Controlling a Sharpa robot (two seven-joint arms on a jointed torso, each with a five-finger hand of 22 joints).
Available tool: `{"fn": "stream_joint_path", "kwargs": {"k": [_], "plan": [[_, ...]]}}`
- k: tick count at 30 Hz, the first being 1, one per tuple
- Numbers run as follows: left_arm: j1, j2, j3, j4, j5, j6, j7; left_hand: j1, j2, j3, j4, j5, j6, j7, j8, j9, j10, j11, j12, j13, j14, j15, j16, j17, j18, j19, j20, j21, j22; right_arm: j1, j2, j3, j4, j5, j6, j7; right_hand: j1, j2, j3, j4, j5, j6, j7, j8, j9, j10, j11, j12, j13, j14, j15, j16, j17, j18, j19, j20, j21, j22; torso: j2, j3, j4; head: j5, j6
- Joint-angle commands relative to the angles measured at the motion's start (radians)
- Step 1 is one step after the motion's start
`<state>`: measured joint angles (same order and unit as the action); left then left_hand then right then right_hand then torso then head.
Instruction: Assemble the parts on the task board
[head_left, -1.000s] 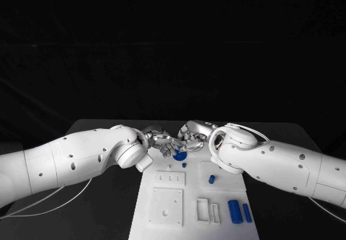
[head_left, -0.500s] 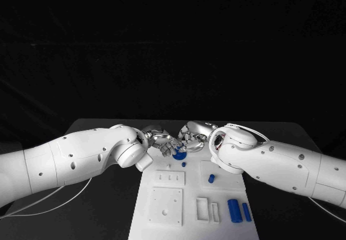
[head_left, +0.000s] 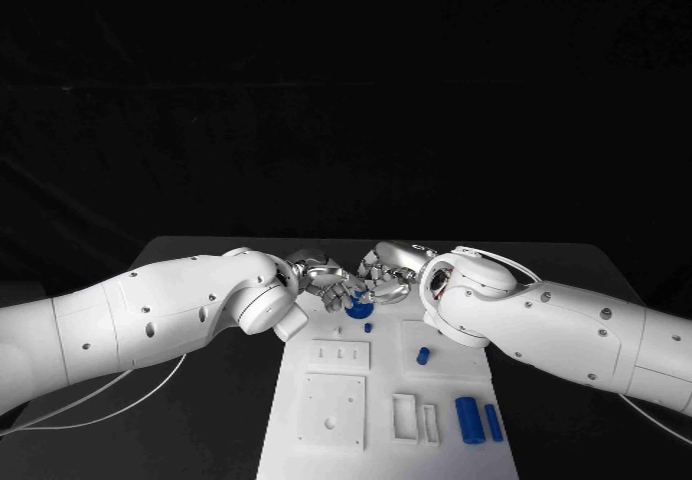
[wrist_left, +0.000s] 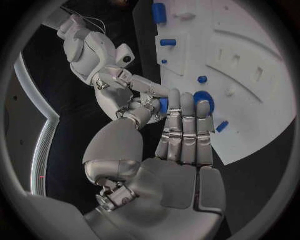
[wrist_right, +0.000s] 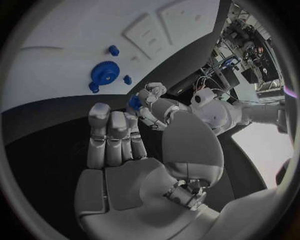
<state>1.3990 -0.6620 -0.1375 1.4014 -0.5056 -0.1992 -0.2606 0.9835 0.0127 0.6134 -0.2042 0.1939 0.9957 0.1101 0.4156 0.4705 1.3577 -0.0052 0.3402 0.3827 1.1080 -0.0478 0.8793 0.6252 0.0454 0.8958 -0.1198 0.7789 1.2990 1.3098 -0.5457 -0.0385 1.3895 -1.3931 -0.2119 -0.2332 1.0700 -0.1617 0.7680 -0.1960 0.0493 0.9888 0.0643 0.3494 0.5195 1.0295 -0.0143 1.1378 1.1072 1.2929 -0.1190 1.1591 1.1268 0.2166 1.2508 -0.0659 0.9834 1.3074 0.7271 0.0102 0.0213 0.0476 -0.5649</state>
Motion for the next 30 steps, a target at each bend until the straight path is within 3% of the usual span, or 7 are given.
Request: {"fn": "stream_joint_path", "kwargs": {"k": [1,4,9,13,17,24,30], "plan": [[0.003,0.003,0.003,-0.004,-0.026,-0.036,0.014,-0.02,-0.007,-0.002,-0.008,0.037,0.053,-0.035,0.016,0.022,0.03,-0.012,0.016,0.009,0.026,-0.011,0.019,0.01,0.02,0.017,-0.028,0.016,0.004,-0.004,0.0,-0.002,0.0,0.025,-0.004,0.028,-0.021,-0.015,-0.007,0.007,0.003,0.03,0.03,0.002,0.003,-0.001,-0.001,-0.007,-0.002,0.002,-0.004,-0.008,0.001,0.045,-0.002,-0.004,0.001,0.013,-0.001,0.0008,0.0002,0.0,-0.003],[0.003,0.003,0.003,-0.003,-0.038,-0.026,0.006,-0.036,-0.017,-0.002,-0.017,0.072,0.077,-0.046,0.027,0.039,0.055,-0.024,0.029,0.021,0.048,-0.026,0.038,0.024,0.021,0.033,-0.04,0.036,0.008,-0.004,-0.001,-0.002,-0.008,0.057,-0.03,0.04,-0.038,-0.043,-0.015,0.026,0.003,-0.005,0.041,-0.02,-0.003,-0.017,0.009,-0.025,-0.012,-0.008,0.006,-0.018,-0.003,0.045,-0.012,-0.001,-0.009,0.01,0.0,-0.0001,-0.0002,-0.002,-0.004],[0.003,0.004,0.003,-0.002,-0.059,-0.021,-0.005,-0.04,-0.025,-0.003,-0.02,0.083,0.095,-0.054,0.036,0.05,0.074,-0.033,0.042,0.029,0.065,-0.036,0.053,0.033,0.022,0.043,-0.046,0.048,0.011,-0.004,0.0,-0.002,-0.015,0.076,-0.046,0.045,-0.036,-0.05,-0.014,0.034,0.005,-0.023,0.048,-0.032,-0.007,-0.028,0.016,-0.051,-0.031,-0.02,0.014,-0.031,-0.008,0.045,-0.025,0.004,-0.022,0.006,0.001,0.0002,-0.0006,-0.002,-0.003],[0.003,0.003,0.003,-0.008,-0.114,-0.038,-0.017,-0.045,-0.044,0.001,-0.029,0.12,0.123,-0.069,0.051,0.081,0.101,-0.05,0.074,0.052,0.092,-0.058,0.088,0.051,0.022,0.055,-0.062,0.08,0.022,-0.004,-0.012,-0.002,-0.014,0.098,-0.072,0.061,-0.05,-0.079,-0.043,0.04,0.005,-0.091,0.074,-0.07,-0.02,-0.057,0.041,-0.104,-0.072,-0.05,0.036,-0.063,-0.025,0.045,-0.059,0.014,-0.056,-0.005,0.0,0.0007,-0.0009,0.001,-0.001],[0.003,0.001,0.003,-0.014,-0.132,-0.028,-0.032,-0.046,-0.048,0.003,-0.034,0.135,0.126,-0.075,0.051,0.113,0.109,-0.06,0.115,0.081,0.107,-0.075,0.135,0.073,0.018,0.053,-0.075,0.117,0.03,-0.004,-0.035,-0.002,-0.014,0.116,-0.087,0.074,-0.066,-0.109,-0.086,0.04,0.06,-0.16,0.099,-0.108,-0.037,-0.088,0.065,-0.137,-0.1,-0.084,0.061,-0.094,-0.04,0.044,-0.097,0.028,-0.088,-0.014,-0.001,0.0015,0.0,0.001,-0.002],[0.004,-0.002,0.003,-0.019,-0.178,-0.001,-0.061,-0.048,-0.052,0.008,-0.036,0.151,0.134,-0.082,0.042,0.156,0.106,-0.07,0.17,0.118,0.112,-0.091,0.19,0.085,0.014,0.047,-0.095,0.166,0.027,-0.004,-0.109,-0.002,-0.003,0.187,-0.115,0.115,-0.065,-0.119,-0.165,0.044,0.114,-0.195,0.117,-0.12,-0.042,-0.124,0.083,-0.173,-0.151,-0.128,0.078,-0.128,-0.069,0.044,-0.142,0.059,-0.138,-0.028,-0.002,0.0016,0.0008,0.007,-0.003],[0.004,-0.007,0.002,-0.017,-0.225,0.046,-0.103,-0.046,-0.053,0.006,-0.043,0.182,0.14,-0.093,0.022,0.186,0.122,-0.087,0.288,0.192,0.141,-0.126,0.287,0.115,0.018,0.071,-0.119,0.228,0.027,0.001,-0.169,-0.001,-0.017,0.281,-0.142,0.163,-0.059,-0.116,-0.195,0.052,0.145,-0.196,0.123,-0.113,-0.04,-0.152,0.09,-0.212,-0.207,-0.178,0.087,-0.164,-0.099,0.041,-0.193,0.087,-0.186,-0.038,-0.002,0.0022,-0.0021,0.01,-0.011]]}}
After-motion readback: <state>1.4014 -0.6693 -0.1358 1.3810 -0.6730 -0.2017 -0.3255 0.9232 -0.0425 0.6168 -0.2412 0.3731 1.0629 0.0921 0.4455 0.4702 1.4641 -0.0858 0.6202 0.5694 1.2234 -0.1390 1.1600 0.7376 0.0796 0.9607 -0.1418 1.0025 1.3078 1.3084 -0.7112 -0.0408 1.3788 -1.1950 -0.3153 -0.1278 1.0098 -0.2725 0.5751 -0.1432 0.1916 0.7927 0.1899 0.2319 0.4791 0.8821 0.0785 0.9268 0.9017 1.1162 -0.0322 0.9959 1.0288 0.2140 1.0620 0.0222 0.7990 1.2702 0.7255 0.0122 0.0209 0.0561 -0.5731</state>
